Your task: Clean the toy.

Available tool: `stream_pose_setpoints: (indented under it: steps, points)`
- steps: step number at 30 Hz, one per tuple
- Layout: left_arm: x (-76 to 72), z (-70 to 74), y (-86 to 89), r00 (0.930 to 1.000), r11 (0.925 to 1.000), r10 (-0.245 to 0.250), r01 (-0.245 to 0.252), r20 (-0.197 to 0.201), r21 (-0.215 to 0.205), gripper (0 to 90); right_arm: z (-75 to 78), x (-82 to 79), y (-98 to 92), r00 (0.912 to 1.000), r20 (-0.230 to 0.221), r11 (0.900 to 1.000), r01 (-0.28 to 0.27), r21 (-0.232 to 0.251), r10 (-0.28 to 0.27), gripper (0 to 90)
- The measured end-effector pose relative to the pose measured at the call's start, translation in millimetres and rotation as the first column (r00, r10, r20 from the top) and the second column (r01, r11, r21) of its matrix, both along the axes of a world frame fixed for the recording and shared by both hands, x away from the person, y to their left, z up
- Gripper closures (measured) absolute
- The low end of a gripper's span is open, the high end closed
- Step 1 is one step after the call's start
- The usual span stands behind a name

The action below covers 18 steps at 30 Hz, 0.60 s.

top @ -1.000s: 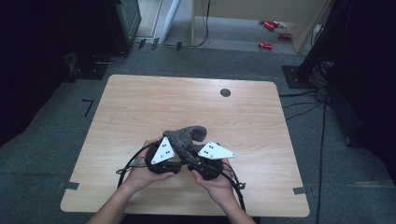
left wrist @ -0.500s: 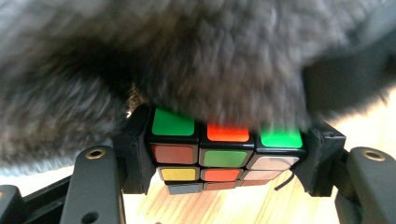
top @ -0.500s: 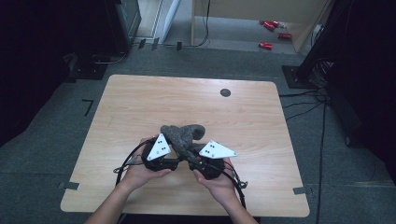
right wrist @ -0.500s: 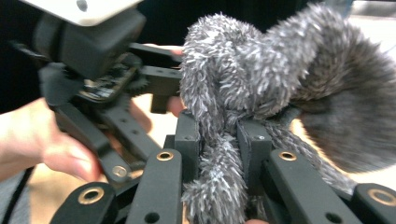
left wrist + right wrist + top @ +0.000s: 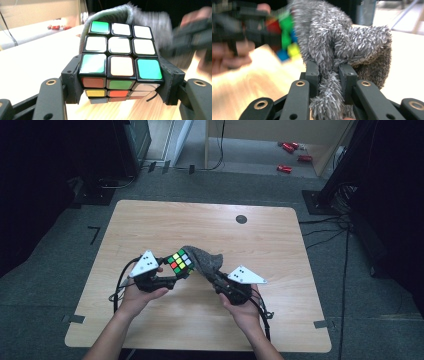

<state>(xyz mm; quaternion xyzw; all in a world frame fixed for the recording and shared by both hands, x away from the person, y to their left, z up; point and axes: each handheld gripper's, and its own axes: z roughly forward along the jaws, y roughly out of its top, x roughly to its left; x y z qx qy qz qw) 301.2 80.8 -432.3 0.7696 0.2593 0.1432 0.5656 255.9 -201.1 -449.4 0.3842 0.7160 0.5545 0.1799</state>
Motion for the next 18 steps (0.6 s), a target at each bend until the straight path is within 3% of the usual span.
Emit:
stream_pose_setpoints:
  steps: [3, 6, 7, 9, 12, 15, 18]
  points:
    - [-1.2, 9.2, 8.9, 0.9999, 0.998, -0.009, 0.009, 0.005, -0.063, 35.3, -7.1, -1.8, 14.0, 0.9985, -0.003, 0.998, -0.054, -0.038, 0.054, 74.8]
    - [-1.7, 10.0, 8.1, 0.9991, 0.9944, -0.039, 0.037, -0.017, -0.099, 35.3, -9.0, -6.2, 26.1, 0.9937, 0.021, 0.992, -0.109, -0.058, 0.11, 74.8]
    - [-1.8, 8.2, 5.4, 0.9967, 0.9892, -0.068, 0.062, -0.044, -0.133, 35.3, -8.0, -7.8, 28.4, 0.992, 0.032, 0.991, -0.12, -0.064, 0.122, 74.8]
    - [-1.2, 6.9, 3.8, 0.995, 0.9857, -0.08, 0.07, -0.06, -0.153, 35.3, -4.8, -11.4, 31.1, 0.9896, 0.059, 0.989, -0.127, -0.072, 0.131, 74.8]
    - [-1.1, 7.9, 6.0, 0.9921, 0.9793, -0.107, 0.094, -0.065, -0.18, 35.4, -0.5, -13.8, 29.7, 0.9896, 0.089, 0.989, -0.104, -0.105, 0.113, 74.8]
    - [-2.7, 8.2, 2.8, 0.9864, 0.972, -0.146, 0.128, -0.077, -0.197, 35.3, -0.1, -10.5, 24.3, 0.9949, 0.078, 0.995, -0.058, -0.079, 0.064, 74.7]
    - [-4.2, 7.3, -3.5, 0.9818, 0.9671, -0.169, 0.149, -0.086, -0.206, 35.3, -3.4, -9.4, 25.0, 0.9956, 0.065, 0.996, -0.064, -0.062, 0.068, 74.5]
